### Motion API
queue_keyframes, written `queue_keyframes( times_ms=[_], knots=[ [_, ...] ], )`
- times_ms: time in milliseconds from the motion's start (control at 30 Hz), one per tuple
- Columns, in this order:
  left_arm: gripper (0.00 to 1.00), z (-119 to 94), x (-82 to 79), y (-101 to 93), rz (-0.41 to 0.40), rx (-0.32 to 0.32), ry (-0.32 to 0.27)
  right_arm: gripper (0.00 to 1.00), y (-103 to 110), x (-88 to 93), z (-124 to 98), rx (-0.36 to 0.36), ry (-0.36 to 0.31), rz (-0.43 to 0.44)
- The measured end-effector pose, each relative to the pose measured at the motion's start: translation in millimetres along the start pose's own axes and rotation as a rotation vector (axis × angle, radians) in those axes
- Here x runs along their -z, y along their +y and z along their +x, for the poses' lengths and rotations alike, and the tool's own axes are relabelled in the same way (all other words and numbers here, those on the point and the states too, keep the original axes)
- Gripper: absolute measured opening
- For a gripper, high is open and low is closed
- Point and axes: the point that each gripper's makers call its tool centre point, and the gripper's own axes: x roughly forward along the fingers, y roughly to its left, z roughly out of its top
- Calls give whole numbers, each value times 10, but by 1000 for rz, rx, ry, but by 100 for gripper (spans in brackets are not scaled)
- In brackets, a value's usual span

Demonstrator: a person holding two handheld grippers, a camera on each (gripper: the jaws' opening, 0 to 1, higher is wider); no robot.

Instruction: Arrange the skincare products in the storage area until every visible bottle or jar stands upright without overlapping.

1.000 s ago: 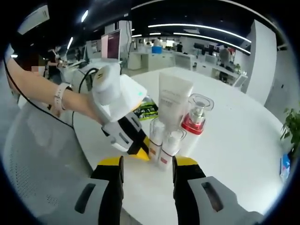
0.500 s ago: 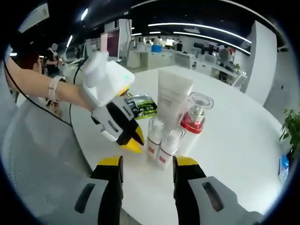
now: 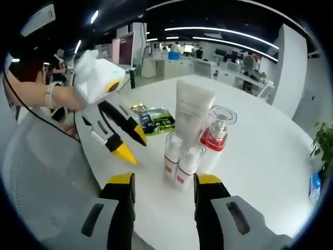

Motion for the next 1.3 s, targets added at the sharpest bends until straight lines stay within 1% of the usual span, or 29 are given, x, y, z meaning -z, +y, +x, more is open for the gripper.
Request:
queue_keyframes(
  times_ms=[67,100,167,233,400,467,533,633,700,767,800,867,933,1100,1133,1167,1200,1300],
  knots=[
    [35,-74,-41,53,-5,-38,-27,47,0,-11,-4,-2,-7,9],
    [37,-104,-74,70,10,-51,-49,48,-2,-11,-4,0,-7,9],
    [44,-183,-101,99,10,-65,-68,50,-14,-14,-3,9,-6,1],
    [51,-244,-135,129,-5,-77,-86,50,-26,-29,-8,16,-13,-3],
    [58,-368,-181,143,-25,-86,-119,56,-51,-42,-14,29,-21,0],
    [65,-407,-192,132,-30,-93,-131,60,-67,-49,-17,36,-24,3],
    [71,-450,-191,127,-26,-107,-136,61,-70,-61,-24,40,-31,9],
    [72,-517,-171,136,-49,-114,-147,64,-68,-67,-25,39,-36,15],
    [74,-561,-171,132,-72,-115,-164,68,-90,-74,-26,49,-40,16],
    [80,-582,-176,104,-127,-89,-189,70,-115,-87,-28,60,-47,20],
    [82,-603,-171,98,-149,-75,-195,71,-115,-91,-27,58,-49,23],
    [82,-636,-154,107,-129,-94,-196,74,-113,-98,-26,57,-53,26],
    [84,-652,-118,120,-121,-112,-186,75,-112,-99,-23,57,-53,27],
    [90,-739,-61,144,-144,-135,-190,80,-123,-102,-14,61,-54,37],
    [92,-776,-71,133,-158,-133,-203,81,-132,-105,-13,64,-56,37],
    [93,-812,-108,115,-178,-125,-232,81,-134,-107,-13,66,-58,36],
    [95,-841,-104,138,-182,-129,-241,81,-135,-106,-11,66,-57,35],
    [98,-897,-41,199,-187,-159,-237,83,-128,-121,-4,62,-66,26]
  ],
)
